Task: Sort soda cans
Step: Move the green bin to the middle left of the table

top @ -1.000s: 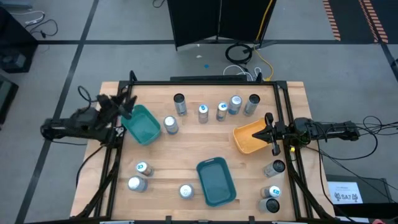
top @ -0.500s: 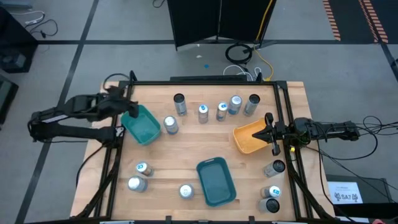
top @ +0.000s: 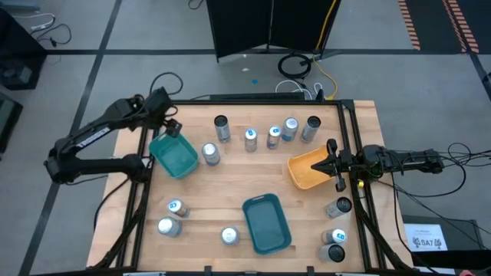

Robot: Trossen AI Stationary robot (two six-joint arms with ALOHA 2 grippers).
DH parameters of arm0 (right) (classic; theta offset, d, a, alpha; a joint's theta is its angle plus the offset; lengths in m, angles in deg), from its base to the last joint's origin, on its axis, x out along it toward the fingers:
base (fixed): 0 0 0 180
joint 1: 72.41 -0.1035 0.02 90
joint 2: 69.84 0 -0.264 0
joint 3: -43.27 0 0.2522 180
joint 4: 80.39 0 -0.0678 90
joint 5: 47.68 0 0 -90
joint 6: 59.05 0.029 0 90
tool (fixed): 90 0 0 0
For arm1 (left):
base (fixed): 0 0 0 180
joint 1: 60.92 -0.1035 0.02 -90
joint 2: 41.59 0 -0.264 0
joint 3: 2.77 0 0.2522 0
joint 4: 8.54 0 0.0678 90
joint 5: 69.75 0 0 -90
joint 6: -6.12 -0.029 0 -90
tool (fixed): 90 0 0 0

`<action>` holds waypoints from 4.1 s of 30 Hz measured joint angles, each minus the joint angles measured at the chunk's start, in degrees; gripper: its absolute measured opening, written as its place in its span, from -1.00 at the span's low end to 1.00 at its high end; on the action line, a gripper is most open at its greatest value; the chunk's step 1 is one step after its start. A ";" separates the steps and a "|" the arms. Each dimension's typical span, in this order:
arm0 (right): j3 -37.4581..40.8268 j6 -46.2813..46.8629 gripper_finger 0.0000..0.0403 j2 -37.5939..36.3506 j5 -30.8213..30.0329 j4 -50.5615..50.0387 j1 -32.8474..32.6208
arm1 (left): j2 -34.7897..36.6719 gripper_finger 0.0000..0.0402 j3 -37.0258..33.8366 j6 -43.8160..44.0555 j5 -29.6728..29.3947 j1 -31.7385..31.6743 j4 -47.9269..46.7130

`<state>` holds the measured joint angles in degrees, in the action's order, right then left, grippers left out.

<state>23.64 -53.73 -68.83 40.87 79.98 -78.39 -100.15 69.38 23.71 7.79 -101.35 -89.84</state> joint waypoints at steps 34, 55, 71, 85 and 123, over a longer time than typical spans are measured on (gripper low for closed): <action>0.02 0.00 -1.00 0.00 0.01 0.00 0.00 | -13.99 -0.52 -12.96 -15.36 4.71 -11.21 6.09; 0.00 -0.02 -1.00 0.00 -0.01 0.02 -0.01 | -13.90 -0.95 -12.81 -0.32 9.54 -3.59 1.02; 0.00 0.00 -1.00 0.00 -0.01 0.00 0.00 | -13.95 -0.96 -9.20 9.11 14.13 14.84 4.29; 0.00 0.00 -1.00 0.01 -0.01 0.00 -0.01 | -27.04 -0.96 2.37 2.11 13.59 25.78 1.29; 0.00 -0.02 -1.00 0.02 0.01 0.00 0.00 | -36.68 -0.65 11.52 -18.10 10.85 31.41 7.82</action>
<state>23.65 -53.75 -68.81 40.89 79.98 -78.39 -136.83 80.90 5.61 18.64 -69.94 -82.02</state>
